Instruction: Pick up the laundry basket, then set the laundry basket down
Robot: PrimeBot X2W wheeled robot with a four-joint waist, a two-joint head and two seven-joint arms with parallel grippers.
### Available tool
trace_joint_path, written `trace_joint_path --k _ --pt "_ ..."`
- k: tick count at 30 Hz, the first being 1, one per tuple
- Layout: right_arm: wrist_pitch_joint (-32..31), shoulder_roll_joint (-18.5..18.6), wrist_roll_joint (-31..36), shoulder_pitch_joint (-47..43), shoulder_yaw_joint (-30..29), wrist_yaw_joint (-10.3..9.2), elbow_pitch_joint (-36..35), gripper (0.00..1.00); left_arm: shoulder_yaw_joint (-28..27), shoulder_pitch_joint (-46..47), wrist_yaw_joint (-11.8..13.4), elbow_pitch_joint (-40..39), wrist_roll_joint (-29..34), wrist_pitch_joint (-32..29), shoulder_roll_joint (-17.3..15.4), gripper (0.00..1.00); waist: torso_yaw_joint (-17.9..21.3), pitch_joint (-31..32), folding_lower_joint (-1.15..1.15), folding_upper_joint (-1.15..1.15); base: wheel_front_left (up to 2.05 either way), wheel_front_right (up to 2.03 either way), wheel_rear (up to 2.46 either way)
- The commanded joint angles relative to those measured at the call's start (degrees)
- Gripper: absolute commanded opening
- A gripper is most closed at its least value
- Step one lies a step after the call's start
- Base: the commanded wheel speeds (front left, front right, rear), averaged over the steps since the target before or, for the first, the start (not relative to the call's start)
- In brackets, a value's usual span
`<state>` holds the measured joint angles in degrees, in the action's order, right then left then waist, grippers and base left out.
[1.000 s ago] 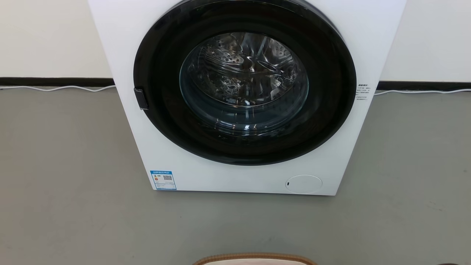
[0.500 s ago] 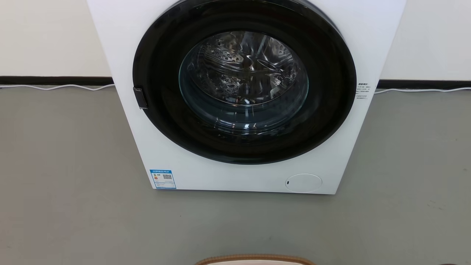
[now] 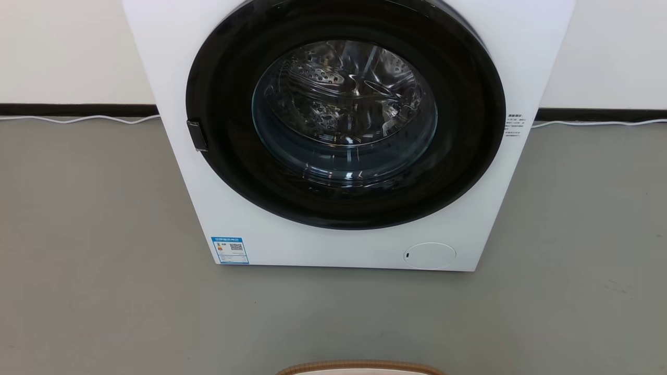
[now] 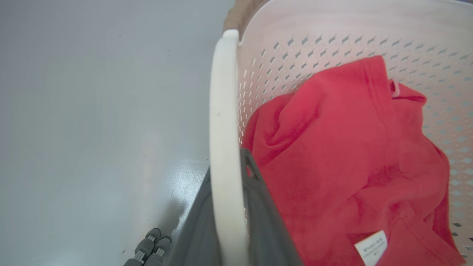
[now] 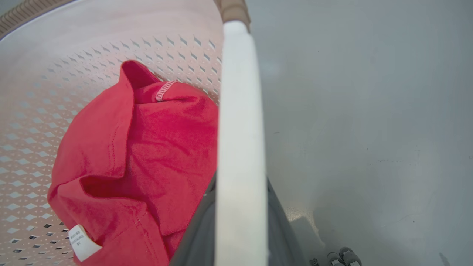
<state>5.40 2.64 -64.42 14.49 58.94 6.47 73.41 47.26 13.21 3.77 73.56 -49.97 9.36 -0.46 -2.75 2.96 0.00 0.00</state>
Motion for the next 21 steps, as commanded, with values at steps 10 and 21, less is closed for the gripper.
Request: trace_joint_path --k 10,21 --pt "0.84 0.23 -0.93 1.46 2.74 1.02 0.33 0.00 -0.34 2.80 1.10 -0.16 -1.23 1.65 -2.42 0.00 0.09 -0.82 0.00 0.00 0.00 0.00 0.00" --pt "3.25 0.23 -0.98 4.78 3.63 1.02 0.51 0.00 0.04 6.07 1.59 -0.10 -1.90 2.31 -2.42 0.00 0.07 -4.26 0.00 0.00 0.00 0.00 0.00"
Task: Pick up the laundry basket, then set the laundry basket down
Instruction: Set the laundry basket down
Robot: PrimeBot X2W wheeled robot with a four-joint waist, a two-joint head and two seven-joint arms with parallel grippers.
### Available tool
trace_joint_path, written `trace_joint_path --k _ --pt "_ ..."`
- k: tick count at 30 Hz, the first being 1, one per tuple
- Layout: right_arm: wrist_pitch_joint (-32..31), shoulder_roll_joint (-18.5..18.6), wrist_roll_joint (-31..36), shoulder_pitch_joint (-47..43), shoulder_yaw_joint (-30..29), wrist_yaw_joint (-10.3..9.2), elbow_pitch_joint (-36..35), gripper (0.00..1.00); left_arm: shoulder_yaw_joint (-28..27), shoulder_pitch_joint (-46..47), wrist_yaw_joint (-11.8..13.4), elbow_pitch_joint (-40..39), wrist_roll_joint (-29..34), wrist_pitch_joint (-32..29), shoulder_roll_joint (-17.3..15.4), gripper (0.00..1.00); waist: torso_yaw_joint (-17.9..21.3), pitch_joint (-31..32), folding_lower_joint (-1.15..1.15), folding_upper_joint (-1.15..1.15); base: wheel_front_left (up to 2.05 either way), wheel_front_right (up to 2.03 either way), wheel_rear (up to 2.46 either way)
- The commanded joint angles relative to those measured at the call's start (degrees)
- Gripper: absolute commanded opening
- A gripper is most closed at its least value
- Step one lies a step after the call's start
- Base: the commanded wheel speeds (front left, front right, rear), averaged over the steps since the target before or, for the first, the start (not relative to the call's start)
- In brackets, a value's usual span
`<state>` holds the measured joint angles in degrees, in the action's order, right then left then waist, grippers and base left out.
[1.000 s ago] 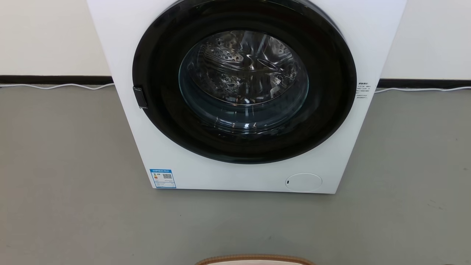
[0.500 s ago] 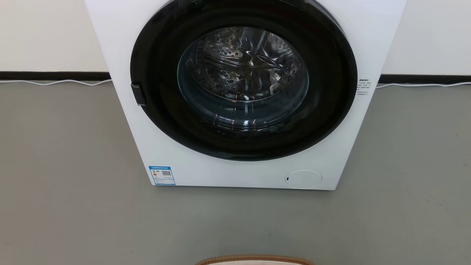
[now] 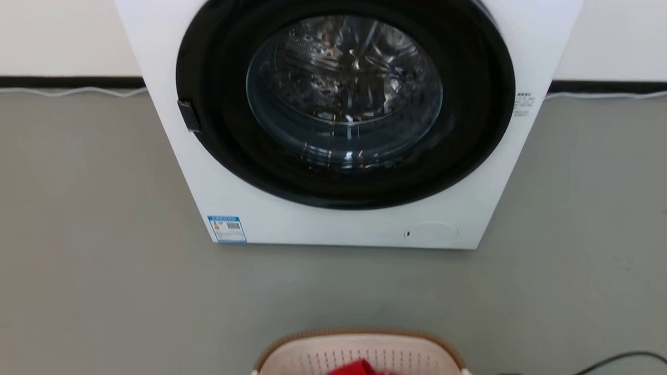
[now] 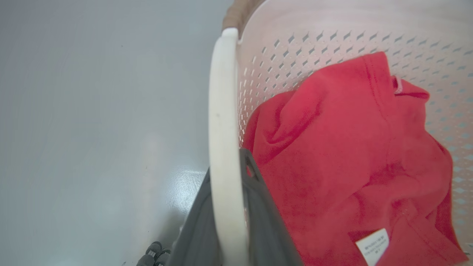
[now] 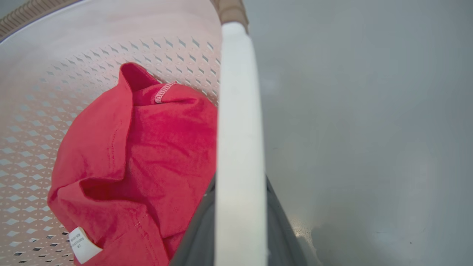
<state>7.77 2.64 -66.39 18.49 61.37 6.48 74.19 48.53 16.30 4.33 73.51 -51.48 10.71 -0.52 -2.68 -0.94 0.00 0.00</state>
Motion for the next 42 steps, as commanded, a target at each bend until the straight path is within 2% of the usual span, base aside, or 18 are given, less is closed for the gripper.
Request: trace_joint_path --k 1,7,13,14,24,42 --pt "1.01 0.23 1.24 1.43 1.07 1.01 -0.26 0.00 -1.31 3.61 1.05 -0.04 -0.46 1.06 -2.35 0.00 0.03 -1.08 0.00 0.00 0.00 0.00 0.00" --pt "1.83 0.23 4.10 7.02 -1.68 1.01 -0.24 0.00 -1.71 9.26 1.26 0.03 -0.34 1.97 -2.50 0.00 -0.13 -6.71 0.00 0.00 0.00 0.00 0.00" --pt "2.69 0.31 8.75 13.11 -7.06 1.01 -0.24 0.00 -2.63 16.23 1.09 -0.21 -0.54 2.98 -2.49 0.00 -0.76 -13.97 0.00 0.00 0.00 0.00 0.00" --pt "2.94 0.54 10.87 15.26 -9.03 1.01 -0.24 0.00 -2.85 18.48 0.98 -0.22 -0.47 3.27 -2.49 0.00 -1.00 -16.60 0.00 0.00 0.00 0.00 0.00" --pt "3.46 1.67 22.28 25.85 -20.41 1.01 -0.23 0.00 -4.15 29.30 0.86 -0.36 0.00 4.11 -2.60 0.00 -2.56 -28.88 0.00 0.00 0.00 0.00 0.00" --pt "4.08 1.00 43.12 34.65 -40.26 1.01 -0.23 0.00 -6.26 40.84 1.53 -3.01 3.91 4.28 -3.40 0.00 -4.51 -42.71 0.00 0.00 0.00 0.00 0.00"
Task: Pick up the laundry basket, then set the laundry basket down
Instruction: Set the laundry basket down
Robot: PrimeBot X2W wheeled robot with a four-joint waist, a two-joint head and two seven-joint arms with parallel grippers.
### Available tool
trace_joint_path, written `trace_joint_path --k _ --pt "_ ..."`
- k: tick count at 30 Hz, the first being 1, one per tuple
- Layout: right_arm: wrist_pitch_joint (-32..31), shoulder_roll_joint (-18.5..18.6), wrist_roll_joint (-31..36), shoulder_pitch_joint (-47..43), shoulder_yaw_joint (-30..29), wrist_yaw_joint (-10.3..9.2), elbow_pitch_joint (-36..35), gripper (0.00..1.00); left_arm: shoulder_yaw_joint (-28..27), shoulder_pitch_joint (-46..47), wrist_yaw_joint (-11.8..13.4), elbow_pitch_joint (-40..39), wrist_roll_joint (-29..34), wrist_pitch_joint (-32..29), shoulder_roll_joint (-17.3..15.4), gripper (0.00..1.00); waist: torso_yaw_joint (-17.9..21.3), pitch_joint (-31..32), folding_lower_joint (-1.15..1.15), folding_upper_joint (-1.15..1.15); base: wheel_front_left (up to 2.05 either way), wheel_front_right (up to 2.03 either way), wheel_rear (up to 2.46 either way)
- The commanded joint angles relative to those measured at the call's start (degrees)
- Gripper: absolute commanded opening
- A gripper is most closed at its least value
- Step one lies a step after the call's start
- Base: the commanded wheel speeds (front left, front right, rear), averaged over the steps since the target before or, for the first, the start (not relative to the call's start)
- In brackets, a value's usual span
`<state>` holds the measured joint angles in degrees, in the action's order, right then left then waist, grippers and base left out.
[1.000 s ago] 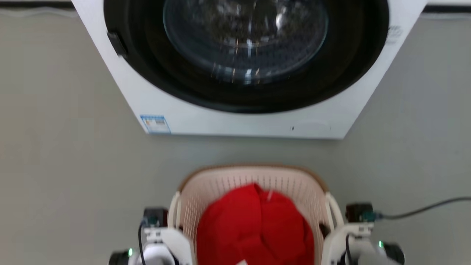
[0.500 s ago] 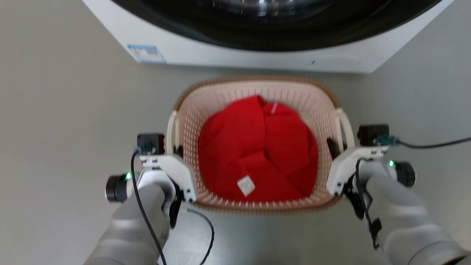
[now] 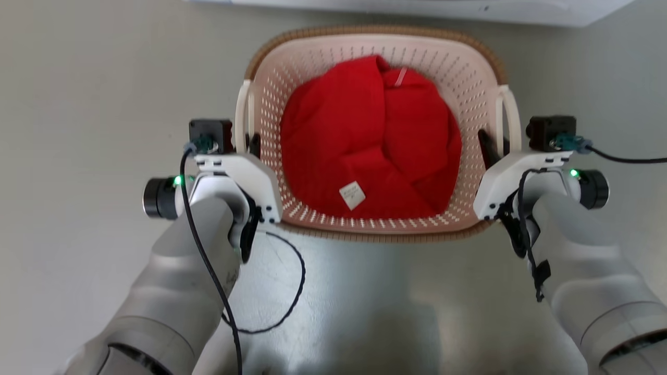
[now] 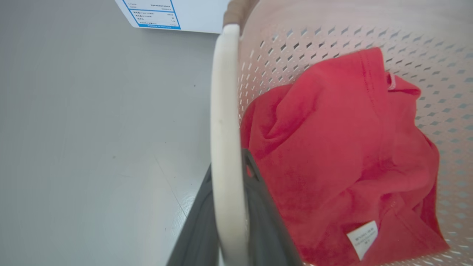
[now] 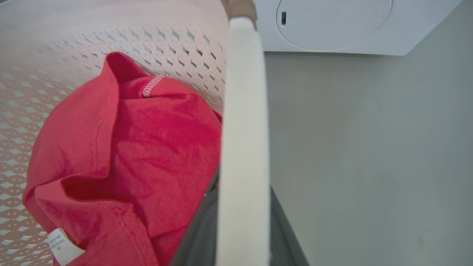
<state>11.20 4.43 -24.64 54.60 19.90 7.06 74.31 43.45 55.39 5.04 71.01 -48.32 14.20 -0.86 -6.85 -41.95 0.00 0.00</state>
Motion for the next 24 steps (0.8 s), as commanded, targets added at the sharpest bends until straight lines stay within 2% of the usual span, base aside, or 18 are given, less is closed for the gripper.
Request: trace_joint_path --k 1,14,24 --pt "0.74 -0.86 2.52 -1.10 0.13 0.43 -0.35 0.00 -1.36 2.18 0.91 -0.73 1.08 0.79 -3.06 0.00 -0.40 -2.42 0.00 0.00 0.00 0.00 0.00" --pt "0.66 -1.51 16.15 1.42 -11.52 0.43 -0.35 0.00 -3.88 4.42 1.18 -2.20 5.07 0.79 -2.90 0.00 -0.47 -8.45 0.00 0.00 0.00 0.00 0.00" --pt "1.18 -1.54 19.62 3.54 -15.00 0.43 -0.35 0.00 -6.07 6.32 1.08 -3.04 7.25 0.80 -2.40 0.00 -1.51 -10.85 0.00 0.00 0.00 0.00 0.00"
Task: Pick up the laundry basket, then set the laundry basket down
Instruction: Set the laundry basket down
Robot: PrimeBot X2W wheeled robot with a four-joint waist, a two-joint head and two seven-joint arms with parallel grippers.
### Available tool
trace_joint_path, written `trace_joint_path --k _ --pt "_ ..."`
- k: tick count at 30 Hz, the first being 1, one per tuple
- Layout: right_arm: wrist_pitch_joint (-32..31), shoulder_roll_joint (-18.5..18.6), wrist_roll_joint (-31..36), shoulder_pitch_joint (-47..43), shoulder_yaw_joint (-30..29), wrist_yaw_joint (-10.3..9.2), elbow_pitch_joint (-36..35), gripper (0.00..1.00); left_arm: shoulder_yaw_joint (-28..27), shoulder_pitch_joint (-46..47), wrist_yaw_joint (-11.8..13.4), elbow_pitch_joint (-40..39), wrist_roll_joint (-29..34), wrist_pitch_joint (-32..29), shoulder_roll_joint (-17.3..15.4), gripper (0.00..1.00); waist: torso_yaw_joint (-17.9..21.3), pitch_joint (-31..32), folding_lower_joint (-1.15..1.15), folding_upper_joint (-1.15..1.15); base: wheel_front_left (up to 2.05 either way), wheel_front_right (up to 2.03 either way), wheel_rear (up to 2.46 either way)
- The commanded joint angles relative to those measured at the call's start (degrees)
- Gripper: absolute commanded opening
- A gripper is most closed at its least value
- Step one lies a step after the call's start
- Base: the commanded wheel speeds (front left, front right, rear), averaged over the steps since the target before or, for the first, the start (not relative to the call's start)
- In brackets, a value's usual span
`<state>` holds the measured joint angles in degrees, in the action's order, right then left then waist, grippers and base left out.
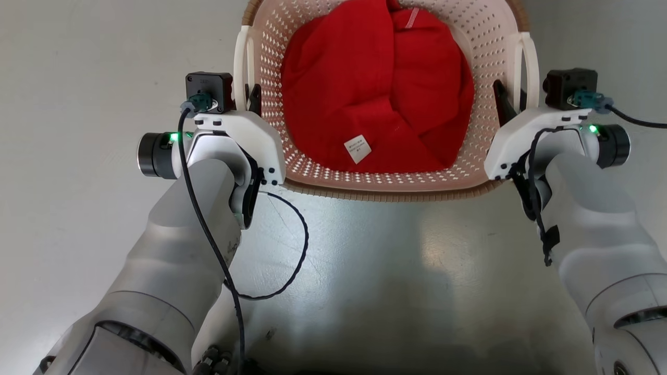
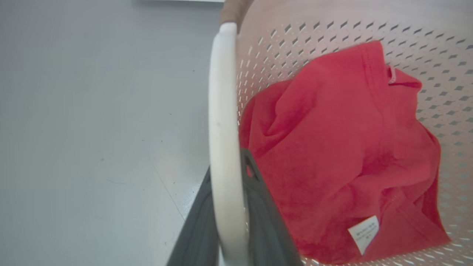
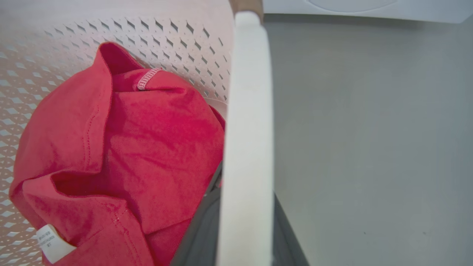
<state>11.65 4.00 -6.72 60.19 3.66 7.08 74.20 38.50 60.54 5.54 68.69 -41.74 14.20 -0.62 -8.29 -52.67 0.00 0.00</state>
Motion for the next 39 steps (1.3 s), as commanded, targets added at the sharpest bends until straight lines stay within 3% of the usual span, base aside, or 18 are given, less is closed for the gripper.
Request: trace_joint_path --k 1,12,13,14,15,16,17,19,20,21,22,23,25,39 --pt "0.76 -1.12 1.87 -1.93 1.15 0.41 -0.24 0.00 -1.30 1.24 0.56 -0.79 0.93 0.80 -2.61 0.00 -0.09 -0.25 0.00 0.00 0.00 0.00 0.00" --pt "1.07 -1.12 2.29 -1.63 0.85 0.41 -0.24 0.00 -2.85 1.86 0.33 -1.10 3.37 0.80 -2.38 0.00 -0.12 -1.12 0.00 0.00 0.00 0.00 0.00" --pt "1.11 -1.12 2.32 -1.63 0.78 0.41 -0.24 0.06 -3.00 1.90 0.34 -1.10 3.59 0.80 -2.37 0.00 -0.11 -1.15 0.00 0.00 0.00 0.00 0.00" --pt "1.22 -1.12 2.36 -1.58 0.60 0.41 -0.24 0.25 -3.15 1.92 0.37 -1.12 3.80 0.80 -2.35 0.00 -0.09 -1.17 0.00 0.00 0.00 0.00 0.00" --pt "1.41 -1.12 2.47 -1.51 0.38 0.41 -0.24 0.46 -3.31 1.91 0.41 -1.11 3.99 0.80 -2.34 0.00 -0.08 -1.19 0.00 0.00 0.00 0.00 0.00" --pt "1.60 -1.12 2.65 -1.48 0.20 0.41 -0.24 0.78 -3.48 1.86 0.44 -1.04 4.12 0.80 -2.33 0.00 -0.10 -1.16 0.00 0.00 0.00 0.00 0.00" --pt "1.77 -1.12 2.85 -1.49 0.06 0.41 -0.24 1.00 -3.59 1.77 0.43 -0.85 4.23 0.80 -2.32 0.00 -0.11 -1.08 0.00 0.00 0.00 0.00 0.00" --pt "2.02 -1.12 3.09 -1.48 -0.13 0.41 -0.24 1.00 -3.79 1.72 0.40 -0.50 4.43 0.80 -2.30 0.00 -0.12 -0.92 0.00 0.00 0.00 0.00 0.00" --pt "2.13 -1.12 3.22 -1.39 -0.15 0.41 -0.24 1.00 -3.94 1.76 0.51 -0.43 4.54 0.80 -2.30 0.07 -0.13 -0.87 0.00 0.00 0.00 0.00 0.00" --pt "2.22 -1.12 3.27 -1.34 -0.15 0.41 -0.24 1.00 -4.09 1.77 0.57 -0.35 4.65 0.80 -2.29 0.36 -0.12 -0.79 0.00 0.00 0.00 0.00 0.00" --pt "2.29 -1.12 3.28 -1.35 -0.04 0.41 -0.24 1.00 -4.20 1.72 0.58 -0.17 4.73 0.80 -2.29 0.49 -0.12 -0.70 0.00 0.00 0.00 0.00 0.00" --pt "2.33 -1.12 3.26 -1.38 0.08 0.41 -0.24 1.00 -4.28 1.63 0.57 -0.03 4.81 0.80 -2.28 0.73 -0.12 -0.60 0.00 0.00 0.00 0.00 0.00" --pt "2.42 -1.12 3.19 -1.41 0.34 0.41 -0.24 1.00 -4.32 1.41 0.51 0.11 4.84 0.80 -2.28 0.97 -0.07 -0.40 0.00 0.00 0.00 0.00 0.00" --pt "3.05 -1.12 1.26 -1.81 1.90 0.41 -0.25 1.00 -5.57 0.16 0.78 0.93 5.71 0.80 -2.64 1.00 0.50 3.01 0.00 0.00 0.00 0.00 0.00"
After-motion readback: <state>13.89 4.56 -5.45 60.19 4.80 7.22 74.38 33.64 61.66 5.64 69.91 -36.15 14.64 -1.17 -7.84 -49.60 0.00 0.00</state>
